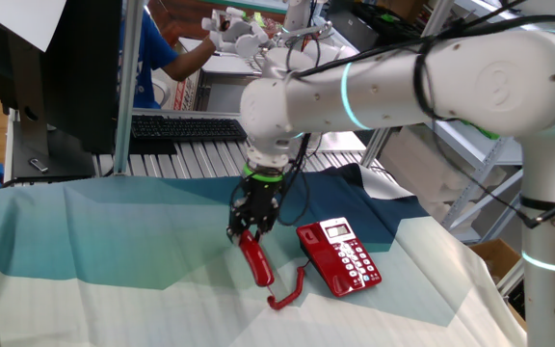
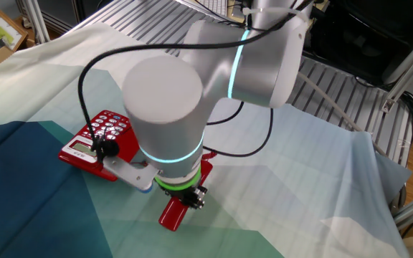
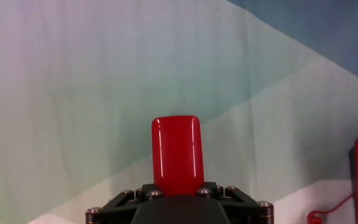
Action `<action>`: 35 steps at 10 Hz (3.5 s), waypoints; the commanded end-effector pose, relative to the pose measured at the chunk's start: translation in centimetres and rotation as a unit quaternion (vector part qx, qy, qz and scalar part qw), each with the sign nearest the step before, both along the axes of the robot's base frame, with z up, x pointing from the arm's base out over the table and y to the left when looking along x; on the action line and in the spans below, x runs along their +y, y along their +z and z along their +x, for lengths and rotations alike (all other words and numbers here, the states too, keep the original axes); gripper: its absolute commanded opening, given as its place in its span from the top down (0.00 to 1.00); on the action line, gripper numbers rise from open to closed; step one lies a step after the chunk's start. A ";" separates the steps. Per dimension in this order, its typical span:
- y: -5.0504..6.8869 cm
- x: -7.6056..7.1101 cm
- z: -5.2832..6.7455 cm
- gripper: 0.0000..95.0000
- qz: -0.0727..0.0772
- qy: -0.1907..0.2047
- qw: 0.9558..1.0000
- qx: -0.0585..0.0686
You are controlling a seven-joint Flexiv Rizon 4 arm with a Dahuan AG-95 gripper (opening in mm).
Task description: Place the handset of the telephone on the corresponding phone cradle
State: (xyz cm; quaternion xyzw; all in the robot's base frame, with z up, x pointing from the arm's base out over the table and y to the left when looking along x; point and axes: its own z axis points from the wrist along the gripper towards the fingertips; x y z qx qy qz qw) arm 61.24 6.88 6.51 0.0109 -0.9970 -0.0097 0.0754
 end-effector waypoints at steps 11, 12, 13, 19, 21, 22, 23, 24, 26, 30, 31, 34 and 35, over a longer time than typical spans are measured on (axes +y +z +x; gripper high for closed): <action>5.0 -1.8 -1.4 1.00 -0.014 -0.043 0.999 0.008; 5.2 -1.8 -1.4 1.00 -0.015 -0.047 0.999 0.008; 5.4 -1.8 -1.4 1.00 -0.017 -0.047 0.999 0.006; 6.2 -2.3 -1.0 1.00 -0.032 -0.027 0.999 -0.012; 6.1 -2.6 -0.9 1.00 -0.027 -0.031 0.999 -0.022; 6.0 -2.8 -0.8 1.00 -0.026 -0.035 0.999 -0.024; 5.9 -2.8 -0.7 1.00 -0.022 -0.042 0.999 -0.025; 5.9 -2.9 -0.7 1.00 -0.021 -0.046 0.998 -0.027; 5.7 -2.7 -0.6 1.00 -0.025 -0.049 0.998 -0.023; 5.7 -2.7 -0.6 1.00 -0.028 -0.069 0.997 -0.021; 5.7 -2.7 -0.6 1.00 -0.028 -0.076 0.996 -0.021; 5.7 -2.7 -0.6 1.00 -0.022 -0.123 0.992 -0.013; 5.7 -2.7 -0.6 1.00 0.003 -0.116 0.993 -0.022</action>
